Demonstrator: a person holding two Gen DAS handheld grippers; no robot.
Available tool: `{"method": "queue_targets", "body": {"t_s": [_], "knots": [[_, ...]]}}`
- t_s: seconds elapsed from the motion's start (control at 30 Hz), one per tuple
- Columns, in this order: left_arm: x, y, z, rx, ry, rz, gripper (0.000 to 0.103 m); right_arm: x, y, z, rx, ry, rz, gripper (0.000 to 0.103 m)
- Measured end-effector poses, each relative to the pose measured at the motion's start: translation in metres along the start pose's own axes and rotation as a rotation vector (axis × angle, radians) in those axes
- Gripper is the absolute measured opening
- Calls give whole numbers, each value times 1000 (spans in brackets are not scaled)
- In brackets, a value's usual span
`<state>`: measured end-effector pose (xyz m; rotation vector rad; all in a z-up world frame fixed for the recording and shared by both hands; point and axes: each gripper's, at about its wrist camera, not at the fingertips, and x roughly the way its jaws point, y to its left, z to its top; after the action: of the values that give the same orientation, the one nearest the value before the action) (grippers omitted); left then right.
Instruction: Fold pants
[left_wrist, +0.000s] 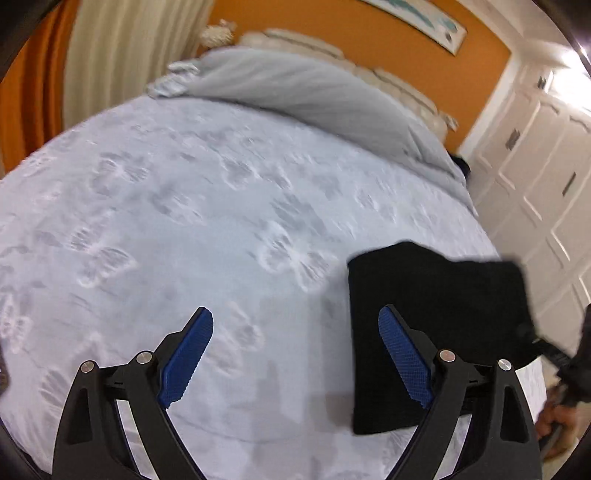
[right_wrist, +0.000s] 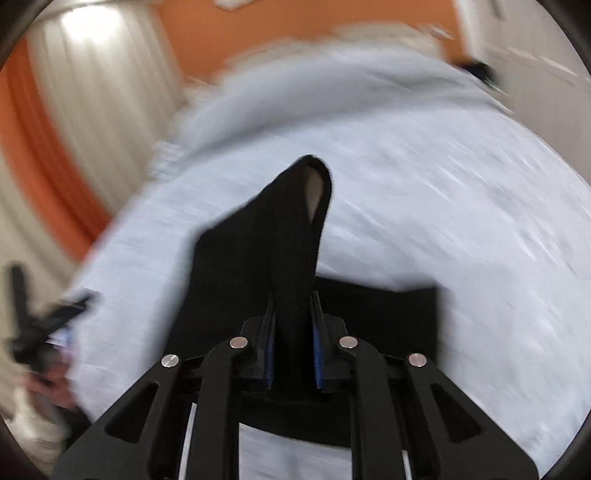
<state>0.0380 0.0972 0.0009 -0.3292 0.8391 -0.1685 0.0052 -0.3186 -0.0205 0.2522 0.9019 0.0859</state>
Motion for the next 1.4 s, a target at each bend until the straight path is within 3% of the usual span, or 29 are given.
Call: {"method": "queue_targets", "body": {"t_s": [0.03, 0.1, 0.17, 0.27, 0.3, 0.33, 0.4, 0.47, 0.57, 0.6, 0.63, 0.67, 0.73, 0.83, 0.9, 0.97, 1.0, 1.03, 1.07, 1.1, 1.13, 1.2, 1.27, 1.3, 1.37, 1.4], "knots": [[7, -8, -3, 11, 26, -13, 89, 14, -17, -9, 20, 51, -47, 14], [24, -25, -11, 33, 79, -35, 89, 25, -33, -17, 49, 75, -24, 19], [43, -46, -21, 50, 132, -71, 89, 20, -37, -17, 69, 60, 16, 21], [67, -65, -30, 47, 174, -117, 89, 2, -34, -13, 52, 10, 8, 23], [79, -73, -33, 42, 206, -139, 89, -3, -36, -13, 49, 5, 7, 34], [88, -75, -37, 34, 231, -157, 89, -5, -39, -11, 60, -6, -4, 55], [112, -79, -45, -10, 308, -200, 90, -1, -42, -7, 81, -9, 12, 74], [131, -76, -52, -59, 363, -243, 93, 14, -43, -4, 86, 29, 55, 73], [132, -78, -52, -36, 308, -281, 92, 51, -42, -5, 71, 97, 14, 73], [132, -80, -52, -26, 302, -294, 88, 55, -41, -6, 73, 88, 9, 78], [132, -80, -51, -30, 299, -321, 59, 58, -41, -6, 82, 71, 11, 78], [135, -80, -50, -40, 327, -353, 53, 59, -40, -4, 90, 66, 12, 74], [134, -75, -47, -79, 333, -373, 43, 47, -32, 1, 96, 43, 52, 36], [109, -76, -33, -77, 330, -398, 34, 4, -4, 6, 46, -30, 146, 29], [86, -69, -25, -81, 328, -423, 34, -18, 12, 0, 13, -42, 201, 29], [57, -52, -21, -31, 280, -363, 42, -10, 16, -14, 20, 20, 237, 34], [53, -44, -24, -15, 287, -313, 46, 3, 17, -21, 12, 67, 215, 42], [57, -38, -28, -6, 305, -261, 55, 21, 19, -30, -16, 121, 150, 50], [62, -32, -32, 7, 323, -204, 56, 34, 19, -35, -36, 151, 69, 51], [70, -27, -39, 25, 333, -102, 56, 33, 18, -35, -19, 120, 90, 53], [73, -24, -43, 29, 325, -56, 58, 26, 19, -30, -3, 99, 103, 53], [62, -23, -40, 16, 288, -72, 59, 7, 25, -20, -16, 17, 125, 53], [43, -35, -32, 73, 178, -20, 65, -3, 34, -9, -55, -52, 127, 57], [33, -44, -29, 121, 102, 36, 69, 2, 37, -3, -61, -45, 117, 65], [28, -61, -27, 194, 29, 102, 74, 29, 40, 5, -65, -2, 84, 67], [29, -69, -27, 226, 14, 114, 74, 46, 40, 6, -66, 36, 66, 53]]}}
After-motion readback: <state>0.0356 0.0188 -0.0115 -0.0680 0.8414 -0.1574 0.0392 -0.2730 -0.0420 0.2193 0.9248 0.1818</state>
